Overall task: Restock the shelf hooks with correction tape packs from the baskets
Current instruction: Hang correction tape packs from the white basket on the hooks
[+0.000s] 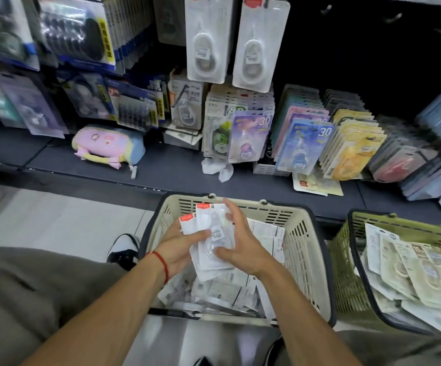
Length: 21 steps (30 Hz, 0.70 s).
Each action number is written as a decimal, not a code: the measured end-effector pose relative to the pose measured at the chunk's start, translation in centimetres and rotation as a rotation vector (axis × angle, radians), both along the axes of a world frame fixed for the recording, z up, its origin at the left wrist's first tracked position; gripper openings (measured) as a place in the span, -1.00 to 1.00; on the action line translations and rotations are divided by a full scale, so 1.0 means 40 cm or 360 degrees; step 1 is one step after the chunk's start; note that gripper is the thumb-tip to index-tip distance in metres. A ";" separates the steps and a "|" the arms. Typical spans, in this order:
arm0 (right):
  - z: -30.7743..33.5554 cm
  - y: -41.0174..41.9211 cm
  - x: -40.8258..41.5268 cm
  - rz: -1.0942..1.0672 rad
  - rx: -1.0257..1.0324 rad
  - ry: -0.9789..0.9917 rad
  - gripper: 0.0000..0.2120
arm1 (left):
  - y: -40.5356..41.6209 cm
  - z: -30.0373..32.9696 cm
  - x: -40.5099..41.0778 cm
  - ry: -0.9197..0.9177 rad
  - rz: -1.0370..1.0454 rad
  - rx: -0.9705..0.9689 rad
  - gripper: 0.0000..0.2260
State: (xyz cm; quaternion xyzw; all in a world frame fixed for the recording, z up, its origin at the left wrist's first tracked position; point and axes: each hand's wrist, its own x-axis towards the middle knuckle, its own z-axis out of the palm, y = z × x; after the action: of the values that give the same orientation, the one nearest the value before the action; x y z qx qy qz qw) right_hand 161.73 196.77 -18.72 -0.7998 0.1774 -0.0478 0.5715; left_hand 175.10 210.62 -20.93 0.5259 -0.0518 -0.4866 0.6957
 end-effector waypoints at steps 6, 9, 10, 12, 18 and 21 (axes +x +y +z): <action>-0.135 -0.079 -0.053 -0.0853 -0.0119 0.0308 -0.72 | 0.020 -0.021 0.010 -0.0291 0.0127 0.0369 -0.42; -0.229 -0.099 -0.118 -0.0674 -0.0321 0.0828 -0.64 | 0.039 -0.030 0.025 -0.0349 0.0204 0.0443 -0.42; -0.256 -0.093 -0.132 -0.0611 -0.0310 0.0927 -0.59 | 0.048 -0.030 0.031 -0.0388 0.0226 0.0479 -0.42; -0.291 -0.079 -0.143 -0.0529 -0.0293 0.1041 -0.51 | 0.064 -0.029 0.041 -0.0443 0.0263 0.0556 -0.41; -0.300 -0.085 -0.110 -0.0652 -0.0535 0.0966 -0.29 | 0.081 -0.036 0.041 -0.0448 0.0317 0.0608 -0.39; -0.299 -0.108 -0.091 -0.0741 -0.0584 0.1056 -0.03 | 0.087 -0.036 0.029 -0.0432 0.0310 0.0633 -0.45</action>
State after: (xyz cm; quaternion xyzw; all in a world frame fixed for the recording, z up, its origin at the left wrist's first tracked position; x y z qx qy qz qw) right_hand 158.10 192.43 -30.69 -0.7987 0.5151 0.0535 0.3063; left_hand 176.24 214.11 -22.36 0.7153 0.0028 -0.3428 0.6089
